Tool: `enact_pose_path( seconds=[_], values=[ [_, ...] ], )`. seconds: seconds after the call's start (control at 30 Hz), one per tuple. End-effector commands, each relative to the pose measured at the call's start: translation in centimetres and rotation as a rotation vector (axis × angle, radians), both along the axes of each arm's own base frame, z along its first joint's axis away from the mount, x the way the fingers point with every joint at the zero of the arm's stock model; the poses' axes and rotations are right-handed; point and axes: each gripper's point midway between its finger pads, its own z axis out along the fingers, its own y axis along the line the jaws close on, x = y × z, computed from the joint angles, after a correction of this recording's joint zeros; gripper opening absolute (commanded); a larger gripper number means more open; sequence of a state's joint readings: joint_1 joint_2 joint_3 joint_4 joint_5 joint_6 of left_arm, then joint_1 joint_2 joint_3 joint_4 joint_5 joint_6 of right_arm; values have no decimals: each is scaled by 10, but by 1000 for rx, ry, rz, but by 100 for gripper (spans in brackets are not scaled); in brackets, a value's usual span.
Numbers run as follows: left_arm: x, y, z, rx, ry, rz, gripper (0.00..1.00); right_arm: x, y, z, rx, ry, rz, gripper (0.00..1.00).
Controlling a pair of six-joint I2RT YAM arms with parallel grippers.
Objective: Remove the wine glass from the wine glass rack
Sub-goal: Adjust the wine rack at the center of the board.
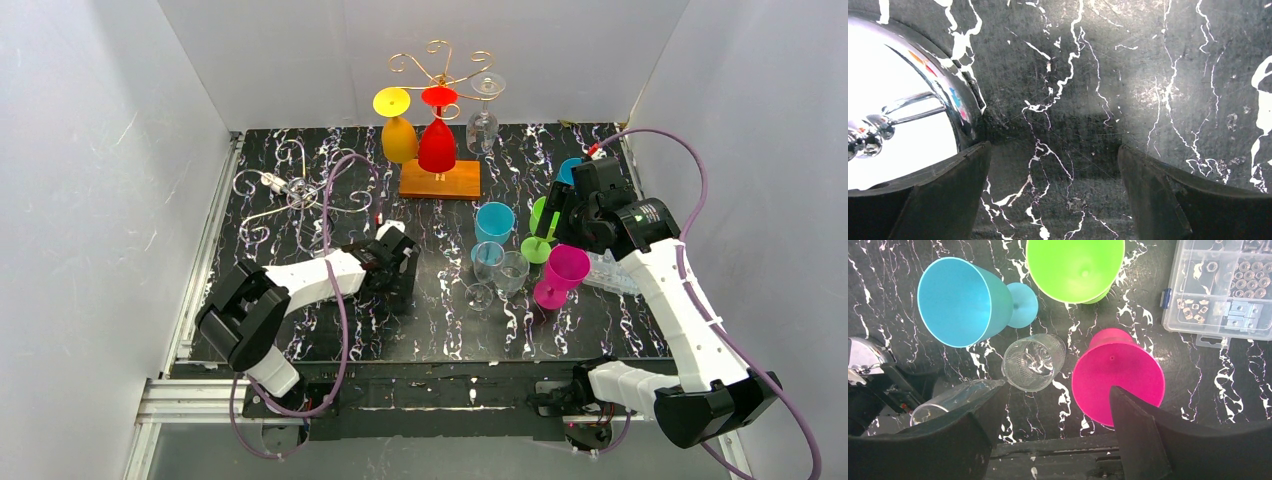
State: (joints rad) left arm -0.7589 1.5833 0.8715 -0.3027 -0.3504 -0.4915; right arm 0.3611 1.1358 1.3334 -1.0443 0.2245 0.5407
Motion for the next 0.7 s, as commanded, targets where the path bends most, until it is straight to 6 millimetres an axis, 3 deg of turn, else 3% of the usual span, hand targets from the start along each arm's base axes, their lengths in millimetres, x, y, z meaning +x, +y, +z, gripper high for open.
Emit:
enact_pose_path(
  seconds=[0.0, 0.3, 0.67],
  values=[
    [-10, 40, -18, 106, 79, 86, 98, 8, 3, 11, 14, -50, 15, 84],
    [10, 80, -12, 109, 107, 250, 98, 9, 8, 9, 22, -43, 41, 84],
    [43, 126, 22, 87, 77, 384, 98, 13, 12, 7, 20, -47, 81, 85]
  ],
)
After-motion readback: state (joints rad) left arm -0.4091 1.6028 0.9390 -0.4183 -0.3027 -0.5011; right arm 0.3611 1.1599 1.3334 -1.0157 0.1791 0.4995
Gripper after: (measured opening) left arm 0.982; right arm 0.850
